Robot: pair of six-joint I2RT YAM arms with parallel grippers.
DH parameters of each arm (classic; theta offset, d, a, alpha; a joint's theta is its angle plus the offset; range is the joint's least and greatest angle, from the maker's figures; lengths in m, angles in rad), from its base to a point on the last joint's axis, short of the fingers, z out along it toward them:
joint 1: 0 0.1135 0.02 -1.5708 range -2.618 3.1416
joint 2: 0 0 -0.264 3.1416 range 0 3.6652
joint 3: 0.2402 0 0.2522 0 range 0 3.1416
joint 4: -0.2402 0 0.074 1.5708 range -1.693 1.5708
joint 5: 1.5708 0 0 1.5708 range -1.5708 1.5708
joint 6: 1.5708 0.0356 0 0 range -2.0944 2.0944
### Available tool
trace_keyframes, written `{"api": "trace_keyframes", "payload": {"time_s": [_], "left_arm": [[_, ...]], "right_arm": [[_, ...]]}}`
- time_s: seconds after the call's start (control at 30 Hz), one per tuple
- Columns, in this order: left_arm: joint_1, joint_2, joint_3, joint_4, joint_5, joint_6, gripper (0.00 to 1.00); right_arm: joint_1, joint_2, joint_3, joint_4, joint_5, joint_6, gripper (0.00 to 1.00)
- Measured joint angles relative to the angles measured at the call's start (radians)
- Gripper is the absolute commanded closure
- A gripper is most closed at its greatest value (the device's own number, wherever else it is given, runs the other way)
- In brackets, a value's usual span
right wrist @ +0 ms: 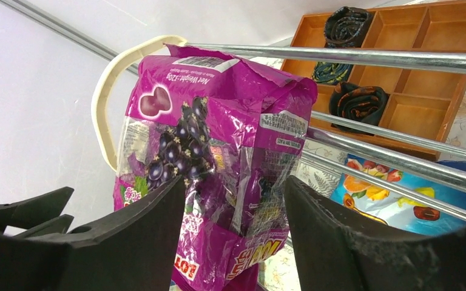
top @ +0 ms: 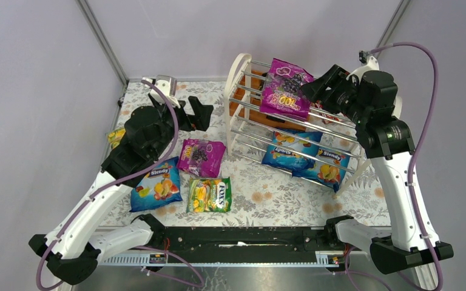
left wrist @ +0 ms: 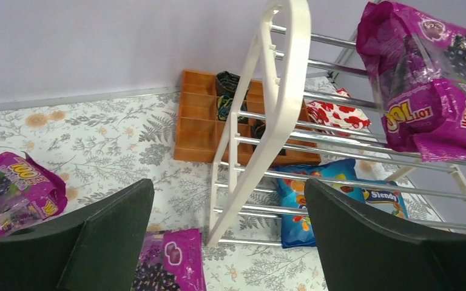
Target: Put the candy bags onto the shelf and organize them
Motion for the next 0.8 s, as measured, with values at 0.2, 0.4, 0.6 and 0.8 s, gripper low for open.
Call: {"api": "trace_keyframes", "payload": {"time_s": [0.2,0.4,0.6,0.8], "left_arm": [[0.023,-0.032,-0.034,0.021,-0.011,0.006,0.01],[0.03,-0.039,-0.034,0.049,-0.011,0.006,0.01],[0.03,-0.038,-0.045,0.053,-0.01,0.006,0.01],[0.031,-0.038,-0.045,0.054,-0.001,0.006,0.01]], "right_arm": [[0.0,0.026,-0.007,0.021,-0.003,0.008,0.72],[0.0,0.027,-0.016,0.04,0.024,0.008,1.0],[0.004,0.027,0.037,-0.047,0.093,-0.03,1.0],[0.005,0.022,0.083,-0.135,0.185,-0.096,1.0]]}}
